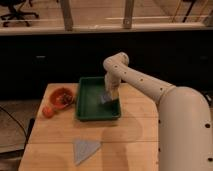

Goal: Wipe tray with sponge

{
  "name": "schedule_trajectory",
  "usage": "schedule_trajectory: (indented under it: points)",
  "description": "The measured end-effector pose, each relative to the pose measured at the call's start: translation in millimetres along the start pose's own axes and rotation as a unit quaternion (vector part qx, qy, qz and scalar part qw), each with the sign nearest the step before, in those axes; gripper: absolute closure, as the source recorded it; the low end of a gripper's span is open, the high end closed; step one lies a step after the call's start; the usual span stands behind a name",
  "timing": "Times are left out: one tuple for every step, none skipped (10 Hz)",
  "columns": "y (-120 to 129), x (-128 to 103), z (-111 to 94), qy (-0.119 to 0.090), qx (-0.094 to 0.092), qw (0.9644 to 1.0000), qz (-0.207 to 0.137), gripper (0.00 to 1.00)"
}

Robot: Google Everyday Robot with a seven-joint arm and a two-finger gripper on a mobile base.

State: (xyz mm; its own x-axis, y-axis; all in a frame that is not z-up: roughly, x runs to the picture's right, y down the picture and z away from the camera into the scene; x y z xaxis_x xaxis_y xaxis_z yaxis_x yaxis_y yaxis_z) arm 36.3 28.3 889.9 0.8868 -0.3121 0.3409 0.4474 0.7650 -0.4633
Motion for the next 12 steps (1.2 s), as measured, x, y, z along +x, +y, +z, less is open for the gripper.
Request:
schedule_trajectory:
  points:
    - [-0.2, 0.0, 1.3, -0.001, -0.001, 1.0000, -0.001, 1.00]
    - [-0.8, -0.1, 2.3, -0.001, -0.001, 1.0000, -0.003, 1.00]
    - [-1.6, -1.3, 4.3, -0.002, -0.004, 1.0000, -0.008, 1.00]
    - [-1.2, -2.6, 5.4, -0.003, -0.004, 0.9999, -0.011, 1.00]
    - [-0.3, -3.8, 6.9, -0.003, -0.006, 0.9999, -0.015, 1.00]
    - [-0.4, -4.5, 8.2, -0.004, -0.006, 0.9998, -0.018, 1.00]
    - [-0.4, -5.4, 9.8, -0.005, -0.007, 0.9997, -0.022, 1.00]
    - [0.0, -6.4, 11.0, -0.005, -0.008, 0.9996, -0.025, 1.00]
    - [0.1, -8.1, 12.4, -0.005, -0.009, 0.9995, -0.031, 1.00]
    - [0.7, -9.7, 13.7, -0.005, -0.010, 0.9993, -0.035, 1.00]
    - [1.5, -9.6, 15.1, -0.006, -0.010, 0.9993, -0.036, 1.00]
    - [1.2, -9.3, 15.6, -0.007, -0.010, 0.9992, -0.039, 1.00]
